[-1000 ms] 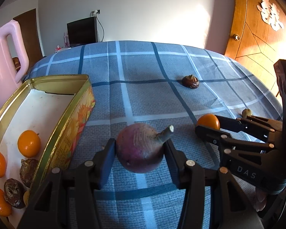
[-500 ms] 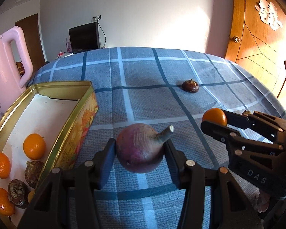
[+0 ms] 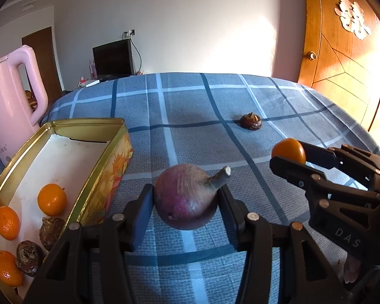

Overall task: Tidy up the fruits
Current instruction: 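Carry the purple fruit and the mandarin over the gold tin tray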

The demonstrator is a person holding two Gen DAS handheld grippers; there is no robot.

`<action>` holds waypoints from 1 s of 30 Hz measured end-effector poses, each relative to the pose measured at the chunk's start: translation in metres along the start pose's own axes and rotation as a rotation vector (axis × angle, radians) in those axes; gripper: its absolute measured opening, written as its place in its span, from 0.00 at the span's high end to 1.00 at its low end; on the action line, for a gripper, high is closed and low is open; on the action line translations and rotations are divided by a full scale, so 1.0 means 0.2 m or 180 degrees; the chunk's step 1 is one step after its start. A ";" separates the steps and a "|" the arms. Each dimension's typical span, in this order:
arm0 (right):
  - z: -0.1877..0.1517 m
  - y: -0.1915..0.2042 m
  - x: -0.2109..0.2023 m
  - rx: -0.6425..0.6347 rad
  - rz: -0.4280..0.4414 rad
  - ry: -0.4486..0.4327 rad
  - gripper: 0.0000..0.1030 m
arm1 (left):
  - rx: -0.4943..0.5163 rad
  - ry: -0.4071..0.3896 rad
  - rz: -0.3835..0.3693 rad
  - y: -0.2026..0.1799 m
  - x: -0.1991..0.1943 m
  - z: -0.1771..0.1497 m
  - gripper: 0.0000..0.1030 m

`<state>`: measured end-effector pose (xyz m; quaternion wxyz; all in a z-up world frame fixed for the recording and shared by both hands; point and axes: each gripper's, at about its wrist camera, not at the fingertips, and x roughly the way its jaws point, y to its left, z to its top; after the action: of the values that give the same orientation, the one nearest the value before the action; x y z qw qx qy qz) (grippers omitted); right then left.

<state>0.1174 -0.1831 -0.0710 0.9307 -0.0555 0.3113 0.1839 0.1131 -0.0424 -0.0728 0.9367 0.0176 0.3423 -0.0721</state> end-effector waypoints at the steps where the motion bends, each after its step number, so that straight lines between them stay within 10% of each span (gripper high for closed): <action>1: 0.00 0.00 0.00 -0.0004 -0.0001 -0.0012 0.62 | 0.0004 -0.0012 0.0004 0.00 0.00 0.00 0.49; 30: -0.02 0.00 -0.13 -0.0018 -0.0036 -0.0454 0.62 | 0.0101 -0.0389 0.0064 -0.03 -0.11 -0.01 0.49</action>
<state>0.0960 -0.1910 -0.0578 0.9514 -0.0466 0.2433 0.1830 0.0935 -0.0449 -0.0601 0.9561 0.0314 0.2831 -0.0690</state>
